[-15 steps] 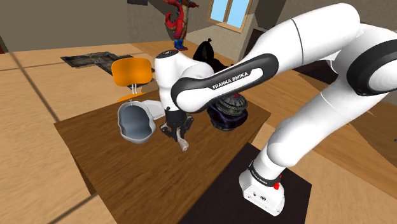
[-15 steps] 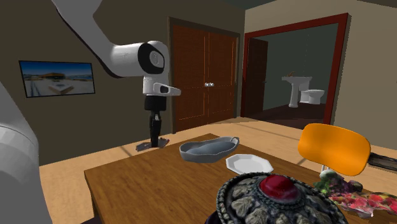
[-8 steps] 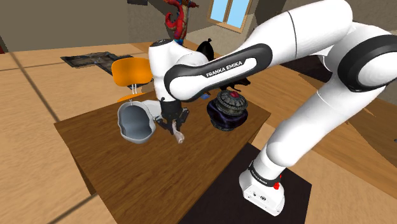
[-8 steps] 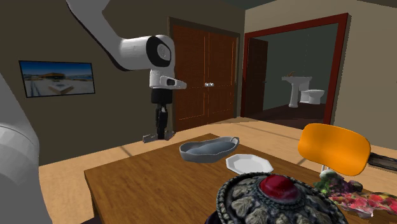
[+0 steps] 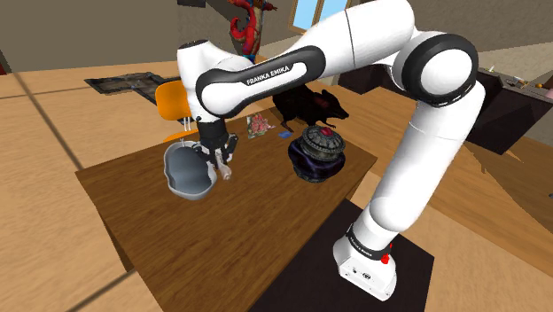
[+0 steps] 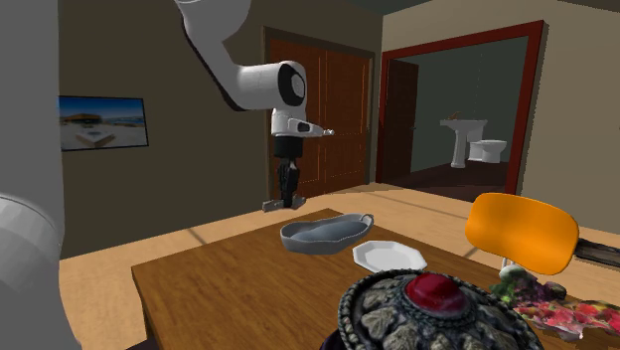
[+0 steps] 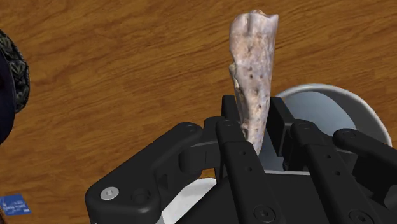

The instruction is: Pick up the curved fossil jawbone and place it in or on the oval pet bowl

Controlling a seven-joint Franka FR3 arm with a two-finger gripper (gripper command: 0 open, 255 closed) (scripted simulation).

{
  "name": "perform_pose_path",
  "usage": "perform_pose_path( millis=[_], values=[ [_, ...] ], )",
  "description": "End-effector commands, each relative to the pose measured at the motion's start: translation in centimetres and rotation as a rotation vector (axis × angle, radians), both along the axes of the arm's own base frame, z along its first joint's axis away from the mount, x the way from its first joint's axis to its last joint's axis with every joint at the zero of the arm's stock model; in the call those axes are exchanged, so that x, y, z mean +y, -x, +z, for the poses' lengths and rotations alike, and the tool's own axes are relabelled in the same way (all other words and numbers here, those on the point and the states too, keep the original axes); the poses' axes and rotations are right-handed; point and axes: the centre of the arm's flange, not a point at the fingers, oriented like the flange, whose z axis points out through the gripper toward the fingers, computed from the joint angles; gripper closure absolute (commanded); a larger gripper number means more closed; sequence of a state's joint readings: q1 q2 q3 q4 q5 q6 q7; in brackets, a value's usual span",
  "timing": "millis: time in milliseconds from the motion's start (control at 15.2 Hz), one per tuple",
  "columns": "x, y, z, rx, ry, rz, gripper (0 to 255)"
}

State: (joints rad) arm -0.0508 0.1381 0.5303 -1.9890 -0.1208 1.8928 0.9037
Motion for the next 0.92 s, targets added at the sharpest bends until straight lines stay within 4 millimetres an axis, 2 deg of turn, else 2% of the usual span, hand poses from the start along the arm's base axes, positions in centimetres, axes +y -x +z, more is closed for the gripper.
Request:
perform_pose_path(
  millis=[0, 726, 858],
  values=[
    [0.1, -2.7, 0.2, -0.001, 0.001, -0.001, 255],
    [0.5, -17.4, 0.3, -0.001, 0.001, -0.001, 255],
    [0.5, -17.4, -0.8, -0.001, 0.001, -0.001, 255]
  ],
)
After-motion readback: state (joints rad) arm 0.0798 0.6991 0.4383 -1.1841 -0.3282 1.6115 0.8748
